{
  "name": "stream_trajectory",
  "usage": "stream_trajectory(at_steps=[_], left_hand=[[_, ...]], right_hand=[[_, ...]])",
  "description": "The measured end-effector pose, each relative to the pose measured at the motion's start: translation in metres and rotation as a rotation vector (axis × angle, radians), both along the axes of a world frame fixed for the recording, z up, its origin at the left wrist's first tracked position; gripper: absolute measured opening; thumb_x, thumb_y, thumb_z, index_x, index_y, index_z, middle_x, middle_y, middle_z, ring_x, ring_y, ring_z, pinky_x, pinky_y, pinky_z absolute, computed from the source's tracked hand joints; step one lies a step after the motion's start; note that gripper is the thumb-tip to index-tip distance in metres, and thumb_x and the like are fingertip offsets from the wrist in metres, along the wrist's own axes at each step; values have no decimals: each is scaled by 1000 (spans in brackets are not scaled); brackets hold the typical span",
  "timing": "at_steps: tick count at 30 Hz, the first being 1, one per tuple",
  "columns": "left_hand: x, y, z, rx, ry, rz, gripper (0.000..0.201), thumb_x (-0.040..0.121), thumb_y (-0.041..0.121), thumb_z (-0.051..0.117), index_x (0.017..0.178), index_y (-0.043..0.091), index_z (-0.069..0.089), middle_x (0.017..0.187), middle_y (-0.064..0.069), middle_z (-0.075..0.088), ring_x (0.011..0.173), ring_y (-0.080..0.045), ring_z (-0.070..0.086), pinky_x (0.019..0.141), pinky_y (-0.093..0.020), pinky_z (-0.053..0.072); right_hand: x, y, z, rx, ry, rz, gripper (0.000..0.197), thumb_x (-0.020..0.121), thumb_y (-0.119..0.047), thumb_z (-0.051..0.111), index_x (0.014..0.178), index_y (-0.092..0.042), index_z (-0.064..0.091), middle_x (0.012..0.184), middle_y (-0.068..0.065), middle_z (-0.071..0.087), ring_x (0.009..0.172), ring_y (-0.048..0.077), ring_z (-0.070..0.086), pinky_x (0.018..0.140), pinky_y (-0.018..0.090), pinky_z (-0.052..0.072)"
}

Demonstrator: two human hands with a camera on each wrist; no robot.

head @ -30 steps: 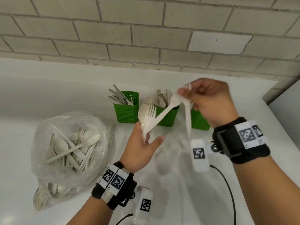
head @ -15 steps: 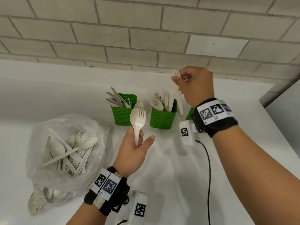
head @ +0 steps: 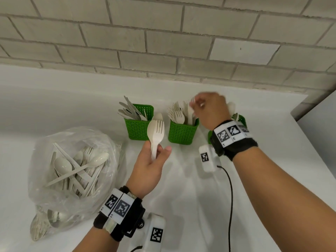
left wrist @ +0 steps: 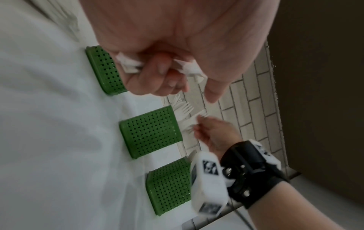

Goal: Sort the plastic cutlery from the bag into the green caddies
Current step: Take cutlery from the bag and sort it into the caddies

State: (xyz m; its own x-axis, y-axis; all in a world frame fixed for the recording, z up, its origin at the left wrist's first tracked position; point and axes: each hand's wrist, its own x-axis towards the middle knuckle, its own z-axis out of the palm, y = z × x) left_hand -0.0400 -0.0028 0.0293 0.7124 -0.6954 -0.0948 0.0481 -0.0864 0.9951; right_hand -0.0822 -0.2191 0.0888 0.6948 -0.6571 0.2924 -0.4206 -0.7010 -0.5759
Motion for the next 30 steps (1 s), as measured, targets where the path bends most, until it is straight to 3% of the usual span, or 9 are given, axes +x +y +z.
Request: stream_trajectory(at_steps=[2, 5, 7, 9, 13, 19, 23, 26, 30], left_hand=[[1, -1, 3, -16, 162, 7, 26, 101, 36, 42, 90, 13, 49, 65, 7, 32, 52, -8, 25, 44, -17, 24], [2, -1, 5, -36, 259, 22, 43, 104, 41, 25, 86, 16, 54, 63, 5, 33, 50, -9, 22, 43, -21, 18], [1, -1, 6, -38, 215, 28, 42, 105, 36, 25, 87, 14, 56, 65, 2, 34, 51, -10, 22, 44, -22, 17], [-2, -2, 8, -35, 179, 14, 36, 105, 31, 29, 90, 12, 56, 68, -1, 34, 52, -10, 24, 45, -23, 18], [-6, -5, 12, -67, 223, -8, 19, 104, 24, 36, 94, 13, 47, 75, -5, 35, 54, -8, 29, 45, -17, 24], [-3, -7, 5, -78, 250, 56, 19, 104, 20, 37, 90, 18, 49, 75, 0, 40, 59, -9, 36, 44, -13, 32], [-1, -4, 1, -43, 175, 59, 21, 105, 20, 35, 87, 15, 43, 72, -1, 35, 56, -8, 30, 45, -15, 28], [0, -3, 2, -50, 175, 59, 21, 105, 18, 35, 84, 14, 40, 71, -1, 34, 54, -7, 26, 46, -16, 24], [-3, -2, 6, -58, 194, 30, 14, 104, 16, 37, 92, 12, 43, 70, 0, 37, 55, -9, 25, 45, -19, 21]], right_hand=[[-5, 5, -16, -9, 198, -9, 19, 91, -27, 64, 91, -9, 69, 93, 9, 66, 87, 24, 63, 79, 29, 46], [-13, 21, -12, 64, 28, -35, 37, 86, -41, 68, 115, -18, 64, 105, 3, 55, 86, 15, 55, 78, 26, 44], [-14, 41, 0, 215, -80, 89, 30, 84, -46, 69, 103, -23, 69, 97, -5, 63, 79, 9, 59, 72, 24, 48], [-14, 65, 3, 380, -31, 262, 22, 82, -41, 73, 91, -21, 72, 84, -7, 69, 73, 6, 63, 71, 27, 54], [-14, 77, -6, 438, -149, 246, 13, 82, -19, 76, 79, -9, 69, 63, 4, 67, 53, 12, 62, 55, 24, 49], [-25, 67, 12, 515, -255, 199, 7, 85, -5, 70, 87, -11, 72, 75, 11, 72, 60, 14, 67, 54, 24, 54], [-37, 43, 37, 354, -357, 60, 22, 88, 1, 59, 84, -19, 68, 78, 1, 72, 66, 14, 69, 62, 26, 56], [-45, 21, 58, 89, -427, -73, 9, 92, -12, 60, 91, -18, 66, 80, -5, 69, 71, 11, 69, 68, 28, 58], [-41, 4, 52, -214, -307, -69, 11, 93, -16, 57, 94, -15, 68, 88, 0, 69, 75, 16, 66, 74, 33, 56]])
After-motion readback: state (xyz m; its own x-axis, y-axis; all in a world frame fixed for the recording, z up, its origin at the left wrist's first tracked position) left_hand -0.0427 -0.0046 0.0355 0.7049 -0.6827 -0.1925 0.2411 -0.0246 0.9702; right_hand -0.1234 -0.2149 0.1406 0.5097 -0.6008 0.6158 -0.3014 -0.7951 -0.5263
